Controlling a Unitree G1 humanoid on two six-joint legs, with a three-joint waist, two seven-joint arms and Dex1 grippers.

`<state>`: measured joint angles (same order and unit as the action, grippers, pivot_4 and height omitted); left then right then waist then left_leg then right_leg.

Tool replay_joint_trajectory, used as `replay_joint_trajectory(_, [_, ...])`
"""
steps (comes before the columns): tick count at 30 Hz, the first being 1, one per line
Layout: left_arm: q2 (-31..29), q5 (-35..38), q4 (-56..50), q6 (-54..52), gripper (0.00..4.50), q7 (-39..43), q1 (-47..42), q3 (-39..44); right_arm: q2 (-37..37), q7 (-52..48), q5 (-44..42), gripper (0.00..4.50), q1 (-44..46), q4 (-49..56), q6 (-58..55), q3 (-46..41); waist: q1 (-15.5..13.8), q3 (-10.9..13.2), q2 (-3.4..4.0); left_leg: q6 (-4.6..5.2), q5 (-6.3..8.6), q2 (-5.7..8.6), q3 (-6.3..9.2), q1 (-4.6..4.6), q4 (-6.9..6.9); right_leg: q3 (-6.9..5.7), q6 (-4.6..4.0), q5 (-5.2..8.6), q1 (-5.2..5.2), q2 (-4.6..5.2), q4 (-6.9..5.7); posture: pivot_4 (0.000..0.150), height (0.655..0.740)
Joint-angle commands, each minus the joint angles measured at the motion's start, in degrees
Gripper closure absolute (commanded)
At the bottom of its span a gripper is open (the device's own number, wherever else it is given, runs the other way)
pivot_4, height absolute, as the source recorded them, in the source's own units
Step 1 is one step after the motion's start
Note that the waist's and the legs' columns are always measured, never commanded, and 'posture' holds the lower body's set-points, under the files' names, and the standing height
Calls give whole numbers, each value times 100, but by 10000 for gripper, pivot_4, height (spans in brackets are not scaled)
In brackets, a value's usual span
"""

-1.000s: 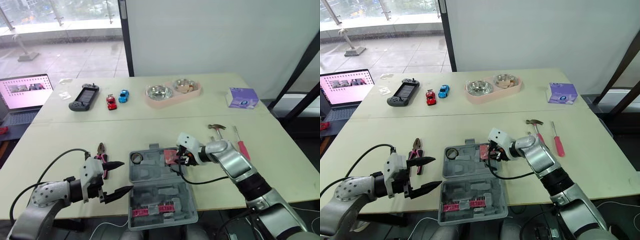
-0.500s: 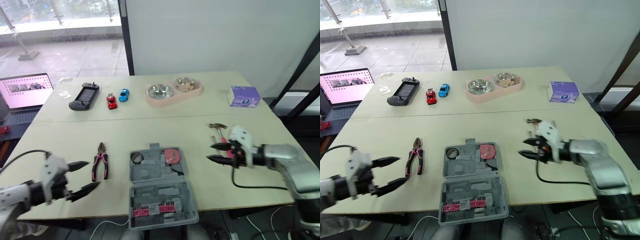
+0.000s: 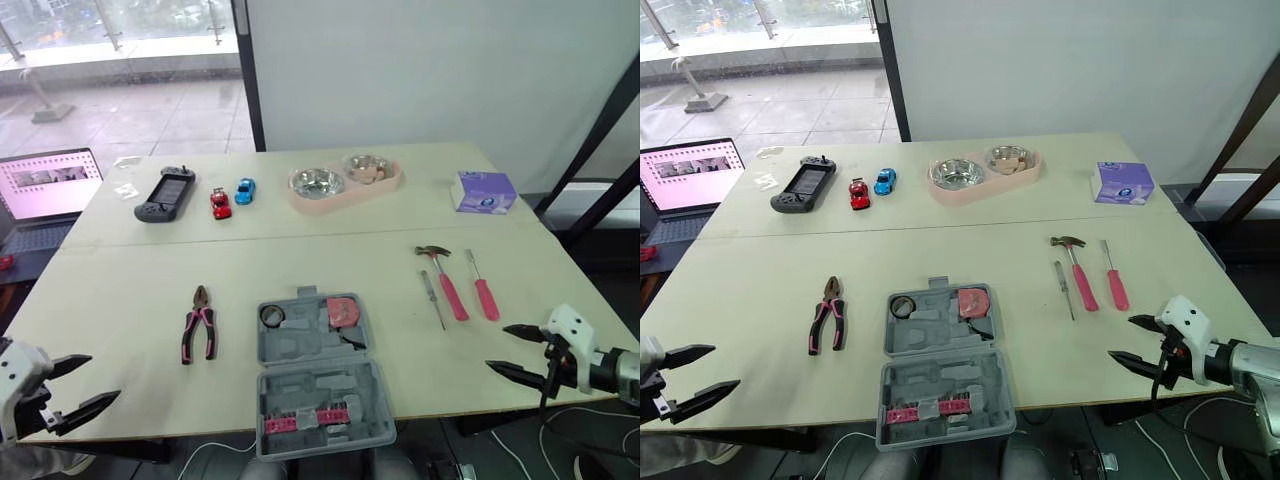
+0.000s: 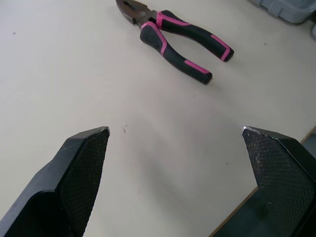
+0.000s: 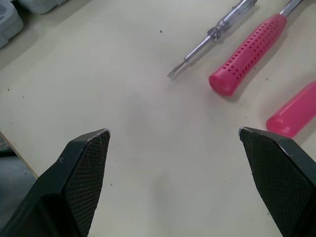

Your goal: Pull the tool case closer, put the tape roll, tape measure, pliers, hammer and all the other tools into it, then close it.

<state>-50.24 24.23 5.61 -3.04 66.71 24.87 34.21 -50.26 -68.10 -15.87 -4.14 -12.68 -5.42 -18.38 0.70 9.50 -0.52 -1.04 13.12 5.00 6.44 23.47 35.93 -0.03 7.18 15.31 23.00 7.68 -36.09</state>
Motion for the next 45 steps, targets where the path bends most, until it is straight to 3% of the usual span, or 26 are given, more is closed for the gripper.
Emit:
replay_joint_trajectory(1, [-36, -10, -6, 90, 0, 14, -57, 89, -98, -41, -70, 867, 20, 59, 171, -66, -4, 0, 0, 0, 0, 0, 0, 0, 0, 0, 0, 0, 0, 0, 0, 1500, 7233])
replay_joint_trajectory(13, [49, -27, -148, 8, 0, -19, -229, -103, -167, -141, -143, 867, 180, -6, 170, 32, -4, 1, 1, 1, -1, 1, 0, 0, -1, 0, 0, 0, 1, -1, 0, 1500, 7233])
replay_joint_trajectory(16, [544, 147, -630, -438, 0, -768, -382, -164, -45, -60, -642, 867, 223, 1119, -660, 126, 5, 15, 26, 3, -1, 2, -2, 1, 0, 5, 1, 0, 1, 0, 0, 1500, 7233])
replay_joint_trajectory(19, [1429, 354, -1584, -1219, 0, -2086, -612, -311, 135, 310, -1037, 867, 613, 2363, -1505, 563, 4, 19, 19, 4, -2, -3, 1, 1, 3, 8, 1, -1, 2, -2, -6, 1500, 7233])
replay_joint_trajectory(23, [2091, 444, -2412, -1907, 0, -3104, -743, -467, 360, 650, -1183, 867, 1221, 3096, -2103, 1132, -33, 30, -21, 10, -6, -2, 8, 2, 6, -3, 5, -2, 2, -6, -5, 1500, 7233])
replay_joint_trajectory(34, [2715, 375, -3629, -3599, 0, -4965, -1103, -1139, 631, 710, -1003, 867, 2059, 2995, -2137, 1953, -156, 33, -31, 16, -7, 13, 6, 4, 18, -9, 7, -3, -6, -9, -1, 1500, 7233])
replay_joint_trajectory(42, [3210, -34, -3307, -5533, 0, -6766, -2751, -1565, 663, 645, -1070, 867, 2026, 3032, -2153, 1979, -143, 34, -32, 16, -9, 13, 9, 3, 21, -11, 29, -14, -7, -19, -9, 1500, 7233])
replay_joint_trajectory(45, [3399, -250, -3023, -5804, 0, -7105, -3174, -1695, 697, 701, -1066, 867, 2026, 3025, -2143, 1957, -139, 35, -34, 16, -9, 12, 8, 2, 19, -10, 31, -16, -5, -23, -10, 1500, 7233])
